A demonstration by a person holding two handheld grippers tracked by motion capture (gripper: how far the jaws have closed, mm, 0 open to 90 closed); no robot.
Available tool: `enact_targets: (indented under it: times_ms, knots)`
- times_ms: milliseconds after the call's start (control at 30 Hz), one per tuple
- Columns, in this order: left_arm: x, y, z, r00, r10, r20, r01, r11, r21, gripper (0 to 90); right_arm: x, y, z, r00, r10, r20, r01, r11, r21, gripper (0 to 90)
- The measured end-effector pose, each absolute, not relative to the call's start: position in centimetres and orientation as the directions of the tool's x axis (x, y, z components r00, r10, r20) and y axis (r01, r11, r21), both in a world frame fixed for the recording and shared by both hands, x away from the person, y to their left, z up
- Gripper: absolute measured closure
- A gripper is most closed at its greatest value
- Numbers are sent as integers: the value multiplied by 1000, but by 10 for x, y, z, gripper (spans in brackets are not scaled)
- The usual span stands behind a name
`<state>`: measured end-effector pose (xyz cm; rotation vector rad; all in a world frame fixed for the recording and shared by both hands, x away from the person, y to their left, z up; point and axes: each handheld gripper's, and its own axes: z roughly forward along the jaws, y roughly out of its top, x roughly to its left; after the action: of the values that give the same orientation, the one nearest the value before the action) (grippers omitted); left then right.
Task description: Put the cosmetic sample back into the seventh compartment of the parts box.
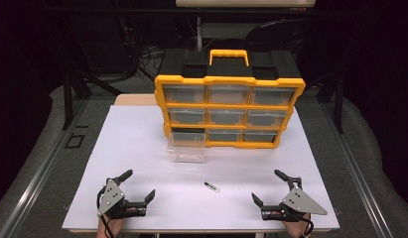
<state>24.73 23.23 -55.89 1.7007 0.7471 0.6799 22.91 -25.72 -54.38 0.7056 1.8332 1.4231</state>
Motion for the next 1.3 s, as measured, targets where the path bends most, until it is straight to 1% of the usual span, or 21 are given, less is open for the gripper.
enact_targets:
  times_ms: [367, 833, 1133, 1300]
  knots:
    - [248, 233, -559, 633, 772, 61, 145, -195, 970, 0, 231, -254, -545, -618, 761, -197, 16, 263, 965, 2]
    - [248, 232, -559, 634, 771, 62, 142, -195, 970, 0, 237, -244, -542, -640, 753, -154, 101, 281, 954, 0]
    - [248, 232, -558, 636, 769, 67, 140, -201, 970, 0, 242, -235, -540, -649, 745, -151, 131, 305, 943, 0]
    - [248, 234, -558, 633, 772, 64, 140, -195, 971, 0, 247, -224, -539, -663, 731, -160, 153, 341, 927, 0]
